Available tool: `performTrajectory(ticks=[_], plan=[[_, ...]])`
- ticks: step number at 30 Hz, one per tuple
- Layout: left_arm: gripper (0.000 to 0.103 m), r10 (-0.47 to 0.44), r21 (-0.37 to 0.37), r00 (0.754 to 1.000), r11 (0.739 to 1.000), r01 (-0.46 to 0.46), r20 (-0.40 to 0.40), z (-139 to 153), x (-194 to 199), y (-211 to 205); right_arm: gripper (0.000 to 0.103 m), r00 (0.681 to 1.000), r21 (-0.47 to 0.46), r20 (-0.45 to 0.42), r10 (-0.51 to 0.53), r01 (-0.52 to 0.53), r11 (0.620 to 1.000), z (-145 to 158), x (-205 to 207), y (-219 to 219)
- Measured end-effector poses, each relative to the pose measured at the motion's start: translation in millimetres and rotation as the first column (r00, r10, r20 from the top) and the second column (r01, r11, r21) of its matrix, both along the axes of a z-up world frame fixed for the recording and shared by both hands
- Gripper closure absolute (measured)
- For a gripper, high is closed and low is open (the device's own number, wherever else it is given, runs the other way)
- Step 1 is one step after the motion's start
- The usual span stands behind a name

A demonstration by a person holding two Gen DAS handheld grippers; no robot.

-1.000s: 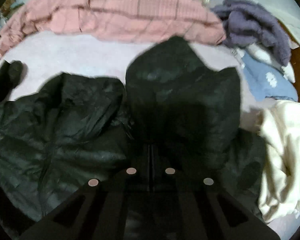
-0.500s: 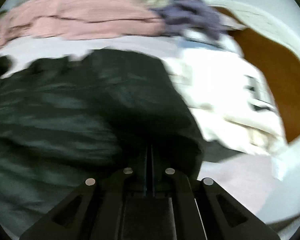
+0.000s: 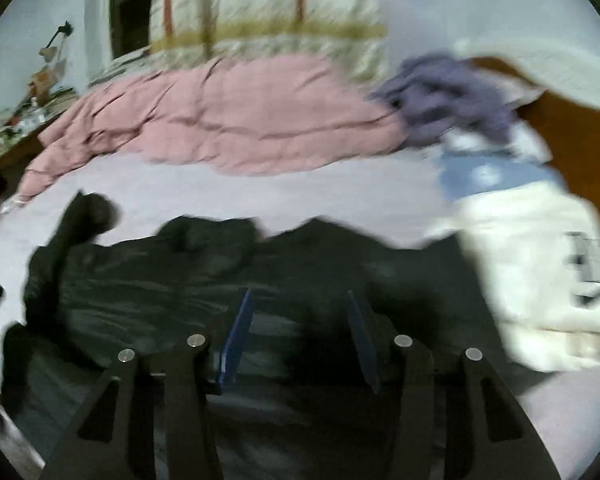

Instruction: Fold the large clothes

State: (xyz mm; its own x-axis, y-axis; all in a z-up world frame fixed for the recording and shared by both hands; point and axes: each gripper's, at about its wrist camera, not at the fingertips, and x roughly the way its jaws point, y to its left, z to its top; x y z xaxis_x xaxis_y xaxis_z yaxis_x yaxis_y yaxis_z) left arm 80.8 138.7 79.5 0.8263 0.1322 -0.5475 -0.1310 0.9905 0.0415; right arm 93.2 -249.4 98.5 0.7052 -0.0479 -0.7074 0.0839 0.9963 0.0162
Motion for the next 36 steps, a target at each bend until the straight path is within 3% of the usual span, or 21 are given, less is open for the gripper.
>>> performTrajectory(ticks=[3, 5, 9, 10, 11, 14, 16, 19, 22, 25, 28, 33, 36], plan=[[0.000, -0.005, 0.009, 1.000, 1.000, 0.005, -0.003, -1.1, 0.6, -2.6, 0.053, 0.991, 0.085, -0.131, 0.000, 0.011, 0.996, -25.9, 64.4, -1.2], [0.000, -0.009, 0.027, 1.000, 1.000, 0.009, 0.006, 0.1, 0.4, -3.7, 0.053, 0.976, 0.051, -0.204, -0.072, 0.084, 0.995, -49.8, 105.3, -6.0], [0.000, 0.003, 0.061, 1.000, 0.998, -0.004, 0.011, -0.6, 5.4, 0.2, 0.054, 0.934, -0.048, -0.308, -0.180, 0.174, 0.984, -90.8, 146.9, -22.5], [0.000, 0.004, 0.056, 1.000, 0.998, -0.004, 0.007, -1.6, 7.5, 2.3, 0.067, 0.924, -0.028, -0.336, -0.186, 0.187, 0.982, -99.8, 149.4, -29.0], [0.000, 0.007, 0.053, 1.000, 0.999, -0.007, 0.000, -2.7, 9.6, 4.2, 0.089, 0.920, -0.002, -0.337, -0.201, 0.212, 0.977, -105.0, 150.3, -34.5], [0.000, 0.027, 0.034, 1.000, 0.999, -0.026, -0.014, -4.1, 13.4, 11.8, 0.100, 0.941, 0.032, -0.282, -0.187, 0.204, 0.978, -98.6, 143.9, -30.9], [0.000, 0.038, 0.003, 0.999, 0.999, -0.038, -0.012, -1.3, 11.8, 18.9, 0.100, 0.970, 0.042, -0.210, -0.119, 0.131, 0.991, -79.3, 125.0, -14.5], [0.000, 0.049, -0.052, 0.999, 0.997, -0.049, 0.008, 6.0, 4.4, 29.8, 0.100, 0.989, 0.095, -0.148, 0.010, 0.004, 0.995, -51.0, 108.8, 10.6], [0.000, 0.087, -0.069, 0.996, 0.994, -0.085, 0.026, 10.9, -2.1, 39.3, 0.100, 0.979, 0.133, -0.113, 0.172, -0.157, 0.979, -19.0, 93.7, 62.4], [0.000, 0.142, -0.072, 0.989, 0.988, -0.139, 0.036, 12.7, -5.0, 51.8, 0.100, 0.952, 0.130, -0.105, 0.288, -0.274, 0.953, -7.5, 88.1, 118.6], [0.000, 0.168, -0.105, 0.986, 0.981, -0.165, 0.023, 12.6, -6.9, 67.8, 0.100, 0.926, 0.127, -0.116, 0.359, -0.344, 0.930, -13.4, 78.7, 165.3], [0.000, 0.191, -0.150, 0.981, 0.971, -0.184, 0.037, 18.5, -16.1, 92.2, 0.100, 0.884, 0.093, -0.202, 0.422, -0.412, 0.907, -48.0, 71.5, 230.8], [0.000, 0.211, -0.162, 0.977, 0.965, -0.204, 0.025, 16.3, -18.1, 104.0, 0.092, 0.853, 0.062, -0.272, 0.444, -0.445, 0.893, -67.0, 71.6, 255.6]])
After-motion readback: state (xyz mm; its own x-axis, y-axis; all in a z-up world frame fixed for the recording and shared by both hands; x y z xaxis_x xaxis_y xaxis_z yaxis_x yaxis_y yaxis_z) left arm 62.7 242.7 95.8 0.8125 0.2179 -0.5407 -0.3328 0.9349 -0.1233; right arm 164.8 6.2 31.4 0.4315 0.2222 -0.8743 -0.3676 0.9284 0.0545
